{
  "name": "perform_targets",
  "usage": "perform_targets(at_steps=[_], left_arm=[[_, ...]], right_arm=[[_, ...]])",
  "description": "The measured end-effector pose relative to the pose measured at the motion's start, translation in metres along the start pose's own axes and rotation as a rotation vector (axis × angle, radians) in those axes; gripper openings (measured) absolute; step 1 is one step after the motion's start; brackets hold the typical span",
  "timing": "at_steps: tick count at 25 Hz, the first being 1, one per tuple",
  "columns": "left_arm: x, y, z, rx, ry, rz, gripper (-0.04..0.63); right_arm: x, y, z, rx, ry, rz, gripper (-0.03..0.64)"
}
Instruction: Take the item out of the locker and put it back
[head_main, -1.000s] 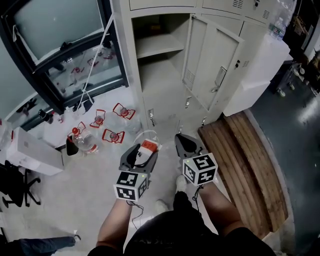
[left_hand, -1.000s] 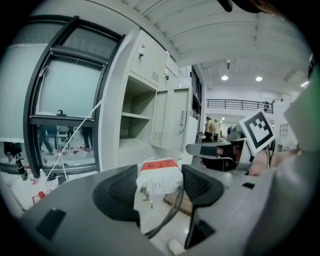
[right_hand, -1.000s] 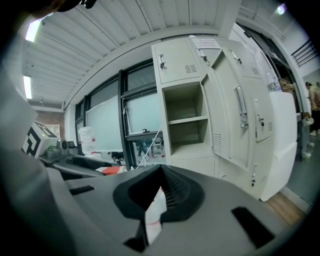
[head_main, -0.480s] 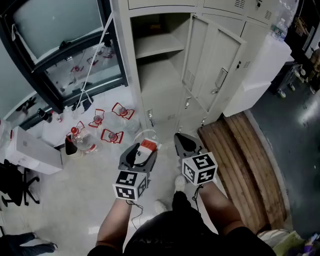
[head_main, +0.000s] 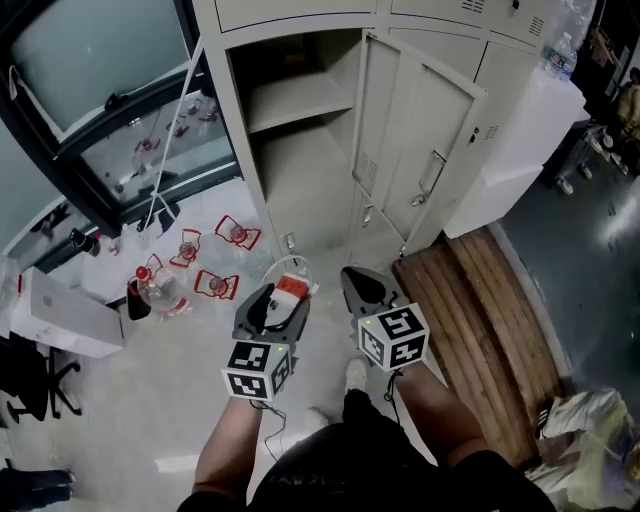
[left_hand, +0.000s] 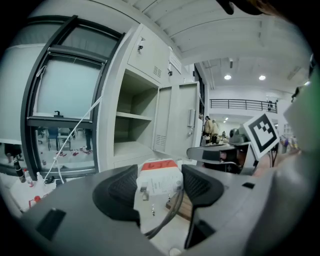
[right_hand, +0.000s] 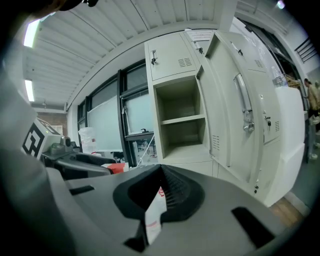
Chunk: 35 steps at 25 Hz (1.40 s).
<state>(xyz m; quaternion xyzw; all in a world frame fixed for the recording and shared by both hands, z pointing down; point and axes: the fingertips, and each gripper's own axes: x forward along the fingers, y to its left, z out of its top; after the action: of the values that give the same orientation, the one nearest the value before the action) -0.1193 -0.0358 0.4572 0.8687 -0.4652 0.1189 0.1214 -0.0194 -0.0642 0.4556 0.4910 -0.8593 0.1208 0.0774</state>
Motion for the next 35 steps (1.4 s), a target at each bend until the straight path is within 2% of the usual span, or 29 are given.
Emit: perform_targets(at_steps=[9,16,26,35], left_arm=[[0.071,0.001,0.032,0.003,-0.023,0.022,0.275],[0.125,0.011,0.064,0.015,-0.047,0.07,0.275],[0.175,0.036,0.101,0.039,-0.076,0.156,0.275],[0.206,0.057,0.109,0.05,-0.066,0.187,0.275]], right_arm=[[0.035,-0.048,0.017,-0.028,0.007,0.052,0.0],[0.069,-0.079,0.035,-0.052,0.002,0.117,0.0],[0.099,-0.102,0.046,-0.067,0.002,0.197,0.0],[0.115,-0.108,0.048,-0.08,0.011,0.213,0.0]])
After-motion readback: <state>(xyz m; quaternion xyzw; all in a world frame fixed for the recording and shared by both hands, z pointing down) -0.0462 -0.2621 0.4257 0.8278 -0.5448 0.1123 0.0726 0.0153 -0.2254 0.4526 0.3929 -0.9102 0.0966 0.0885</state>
